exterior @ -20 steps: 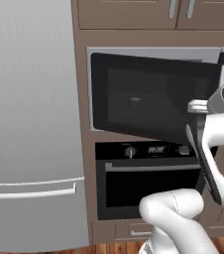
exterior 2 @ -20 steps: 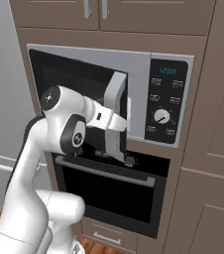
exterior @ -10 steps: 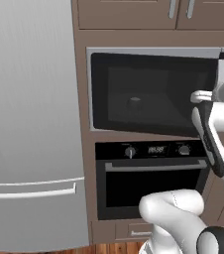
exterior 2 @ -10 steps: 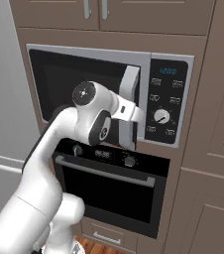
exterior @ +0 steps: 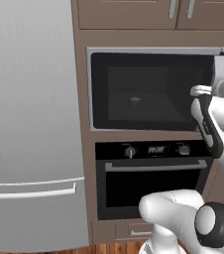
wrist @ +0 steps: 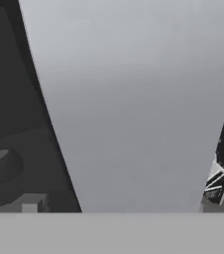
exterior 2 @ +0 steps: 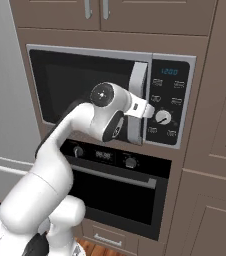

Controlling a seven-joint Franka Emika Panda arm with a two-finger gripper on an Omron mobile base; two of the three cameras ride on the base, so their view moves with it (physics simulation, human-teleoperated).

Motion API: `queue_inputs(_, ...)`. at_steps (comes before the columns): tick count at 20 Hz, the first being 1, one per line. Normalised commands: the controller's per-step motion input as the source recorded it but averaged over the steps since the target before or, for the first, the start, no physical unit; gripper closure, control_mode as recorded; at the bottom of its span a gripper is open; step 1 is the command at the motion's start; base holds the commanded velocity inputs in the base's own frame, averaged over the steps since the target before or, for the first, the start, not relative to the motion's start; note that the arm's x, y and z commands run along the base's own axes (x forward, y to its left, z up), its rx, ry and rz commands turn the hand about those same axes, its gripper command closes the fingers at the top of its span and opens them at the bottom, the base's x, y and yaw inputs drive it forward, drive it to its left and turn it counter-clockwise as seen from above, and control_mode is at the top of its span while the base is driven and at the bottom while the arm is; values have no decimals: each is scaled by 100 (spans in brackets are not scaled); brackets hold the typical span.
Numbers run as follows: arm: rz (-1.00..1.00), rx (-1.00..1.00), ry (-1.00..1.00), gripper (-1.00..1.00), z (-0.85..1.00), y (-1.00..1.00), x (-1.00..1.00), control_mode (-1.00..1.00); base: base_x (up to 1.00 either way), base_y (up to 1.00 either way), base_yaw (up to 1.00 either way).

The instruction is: Pick the mug from the counter and place it inside the microwave. Then close the microwave.

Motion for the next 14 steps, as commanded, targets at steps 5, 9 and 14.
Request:
queue_inputs(5, 0, 0, -6, -100, 0, 0, 50, -100, 0, 0, 0)
queue_inputs(9, 0, 0, -3, -100, 0, 0, 56, -100, 0, 0, 0)
queue_inputs(14, 0, 0, -1, -100, 0, 0, 62, -100, 0, 0, 0)
